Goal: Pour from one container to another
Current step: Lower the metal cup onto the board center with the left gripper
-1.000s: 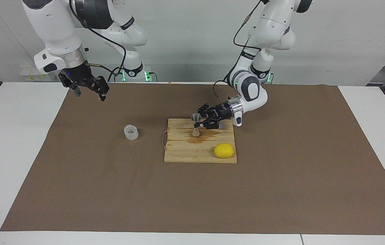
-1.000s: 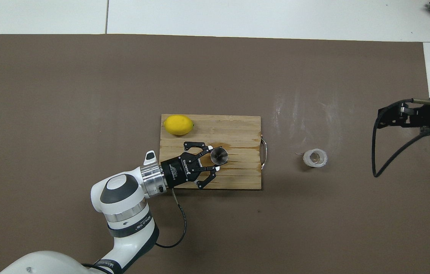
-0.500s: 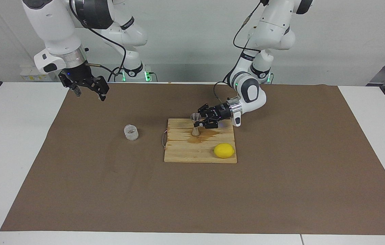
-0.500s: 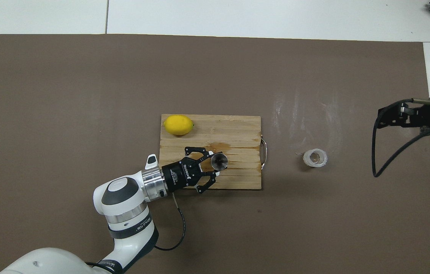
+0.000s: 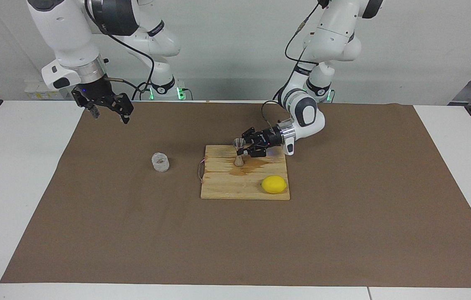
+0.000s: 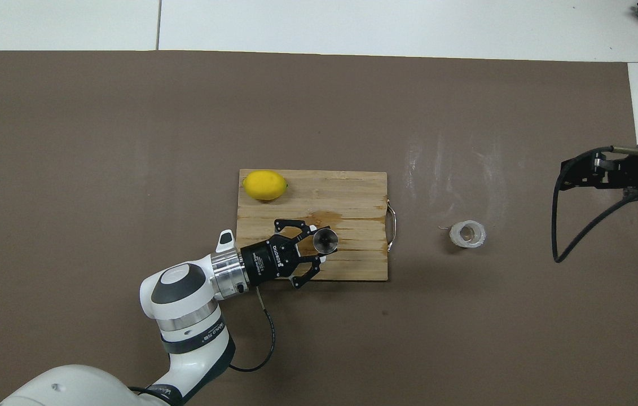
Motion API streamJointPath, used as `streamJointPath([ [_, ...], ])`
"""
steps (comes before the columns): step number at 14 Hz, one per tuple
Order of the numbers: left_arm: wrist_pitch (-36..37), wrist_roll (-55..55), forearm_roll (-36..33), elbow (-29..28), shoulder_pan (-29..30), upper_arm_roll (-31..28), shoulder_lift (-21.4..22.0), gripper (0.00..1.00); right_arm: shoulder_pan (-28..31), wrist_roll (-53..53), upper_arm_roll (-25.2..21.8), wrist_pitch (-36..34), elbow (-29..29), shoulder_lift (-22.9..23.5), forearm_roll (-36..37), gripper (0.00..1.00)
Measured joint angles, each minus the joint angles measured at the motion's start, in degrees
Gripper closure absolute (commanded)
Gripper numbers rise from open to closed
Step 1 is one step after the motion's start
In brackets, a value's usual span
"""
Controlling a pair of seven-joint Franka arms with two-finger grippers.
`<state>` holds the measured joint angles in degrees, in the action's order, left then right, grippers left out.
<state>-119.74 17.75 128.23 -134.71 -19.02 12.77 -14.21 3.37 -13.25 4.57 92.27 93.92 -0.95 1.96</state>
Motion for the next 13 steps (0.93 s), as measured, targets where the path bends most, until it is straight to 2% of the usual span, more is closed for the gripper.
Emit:
streamJointPath([
  [13,-2.70,0.07,0.06,1.21,0.00,-0.18,0.12,0.00,-0.16,0.00,0.00,-0.07,0.01,-0.02,0.00,0.00],
])
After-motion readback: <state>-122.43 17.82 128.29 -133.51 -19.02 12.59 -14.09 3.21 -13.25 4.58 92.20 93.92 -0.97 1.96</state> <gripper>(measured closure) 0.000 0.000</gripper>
